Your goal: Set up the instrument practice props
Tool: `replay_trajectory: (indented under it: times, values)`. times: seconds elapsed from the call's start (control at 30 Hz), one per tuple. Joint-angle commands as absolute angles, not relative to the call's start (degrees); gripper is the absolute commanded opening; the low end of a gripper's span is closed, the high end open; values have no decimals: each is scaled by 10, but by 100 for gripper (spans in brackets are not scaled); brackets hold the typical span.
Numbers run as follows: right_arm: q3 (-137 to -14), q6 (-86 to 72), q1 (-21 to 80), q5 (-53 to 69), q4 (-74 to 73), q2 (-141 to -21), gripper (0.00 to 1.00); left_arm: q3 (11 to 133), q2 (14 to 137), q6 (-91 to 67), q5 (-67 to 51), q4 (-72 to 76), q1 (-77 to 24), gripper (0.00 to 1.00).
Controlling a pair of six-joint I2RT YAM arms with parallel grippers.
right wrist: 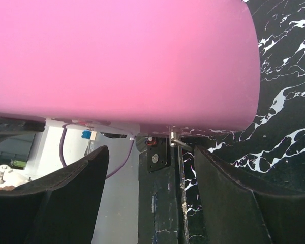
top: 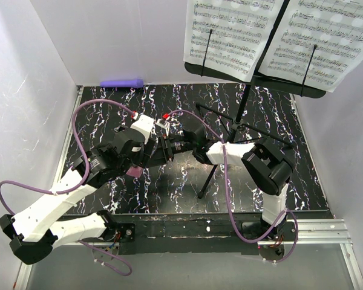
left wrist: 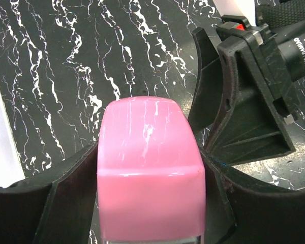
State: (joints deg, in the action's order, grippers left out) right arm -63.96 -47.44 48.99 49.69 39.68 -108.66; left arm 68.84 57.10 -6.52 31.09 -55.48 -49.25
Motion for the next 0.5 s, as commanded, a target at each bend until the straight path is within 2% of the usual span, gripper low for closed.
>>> replay_trajectory:
  times: [0.0, 0.47]
  values:
    - [-653, -483, 490, 503, 439, -1092, 75, 717, 549, -73, 322, -521, -495, 0]
    - [-638, -490, 482, 510, 465, -1082, 66, 698, 544, -85, 328, -526, -495, 0]
